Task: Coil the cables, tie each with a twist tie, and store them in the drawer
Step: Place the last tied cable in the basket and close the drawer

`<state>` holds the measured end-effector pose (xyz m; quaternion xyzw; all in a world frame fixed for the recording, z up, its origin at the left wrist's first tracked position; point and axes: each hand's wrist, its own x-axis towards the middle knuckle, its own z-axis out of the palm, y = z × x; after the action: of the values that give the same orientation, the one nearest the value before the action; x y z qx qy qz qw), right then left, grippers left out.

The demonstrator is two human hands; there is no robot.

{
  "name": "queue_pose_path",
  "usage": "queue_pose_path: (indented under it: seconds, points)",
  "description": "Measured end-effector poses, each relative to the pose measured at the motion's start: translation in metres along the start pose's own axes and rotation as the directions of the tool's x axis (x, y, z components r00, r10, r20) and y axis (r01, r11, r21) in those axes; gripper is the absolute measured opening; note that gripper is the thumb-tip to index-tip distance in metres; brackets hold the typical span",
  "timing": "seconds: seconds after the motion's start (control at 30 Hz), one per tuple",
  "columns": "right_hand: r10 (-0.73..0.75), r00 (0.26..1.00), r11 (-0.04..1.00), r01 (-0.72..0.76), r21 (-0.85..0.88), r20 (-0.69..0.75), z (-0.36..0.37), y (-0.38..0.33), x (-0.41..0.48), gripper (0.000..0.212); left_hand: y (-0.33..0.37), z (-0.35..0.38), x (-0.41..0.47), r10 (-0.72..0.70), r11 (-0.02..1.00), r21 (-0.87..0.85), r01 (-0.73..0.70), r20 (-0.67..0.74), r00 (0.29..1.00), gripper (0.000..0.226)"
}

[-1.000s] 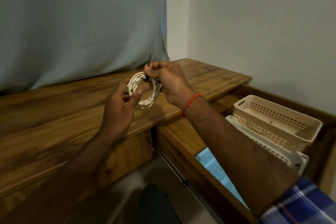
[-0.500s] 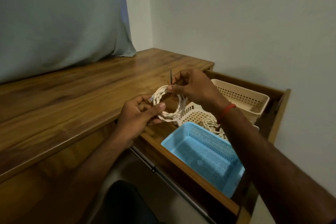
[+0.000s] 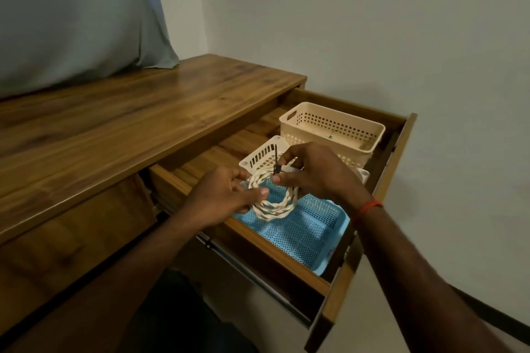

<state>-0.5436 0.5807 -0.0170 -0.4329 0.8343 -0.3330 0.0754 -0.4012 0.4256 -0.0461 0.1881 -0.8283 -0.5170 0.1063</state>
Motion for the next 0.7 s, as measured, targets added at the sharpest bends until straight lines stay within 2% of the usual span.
queue_pose_path:
  seconds: [0.07, 0.13, 0.2, 0.37, 0.47, 0.7]
  points:
    - [-0.002, 1.0, 1.0, 0.001, 0.023, 0.029, 0.006, 0.006, -0.003, 0.028, -0.001, 0.001, -0.001, 0.066, 0.959, 0.277, -0.057, -0.024, 0.998, 0.059]
    - [-0.001, 0.999, 1.0, 0.0, 0.004, 0.051, 0.011, 0.012, -0.004, 0.025, 0.001, 0.003, -0.003, 0.125, 0.854, 0.512, -0.096, -0.021, 0.992, 0.06]
    - [0.008, 0.996, 0.998, -0.003, -0.06, 0.085, 0.016, 0.016, -0.005, 0.024, 0.0, 0.005, -0.004, 0.16, 0.783, 0.613, -0.11, -0.028, 0.987, 0.066]
    - [-0.029, 0.983, 0.977, 0.067, -0.202, 0.182, 0.033, 0.022, -0.007, 0.021, -0.006, 0.006, -0.009, 0.265, 0.759, 0.624, -0.185, -0.038, 0.964, 0.051]
    - [-0.045, 0.974, 0.968, 0.097, -0.23, 0.223, 0.039, 0.024, -0.007, 0.016, -0.008, 0.007, -0.015, 0.29, 0.766, 0.607, -0.209, -0.037, 0.956, 0.045]
    - [-0.08, 0.996, 0.955, 0.088, -0.283, 0.041, 0.021, 0.022, -0.017, 0.022, 0.001, 0.016, -0.022, 0.383, 0.743, 0.61, -0.274, -0.053, 0.922, 0.045]
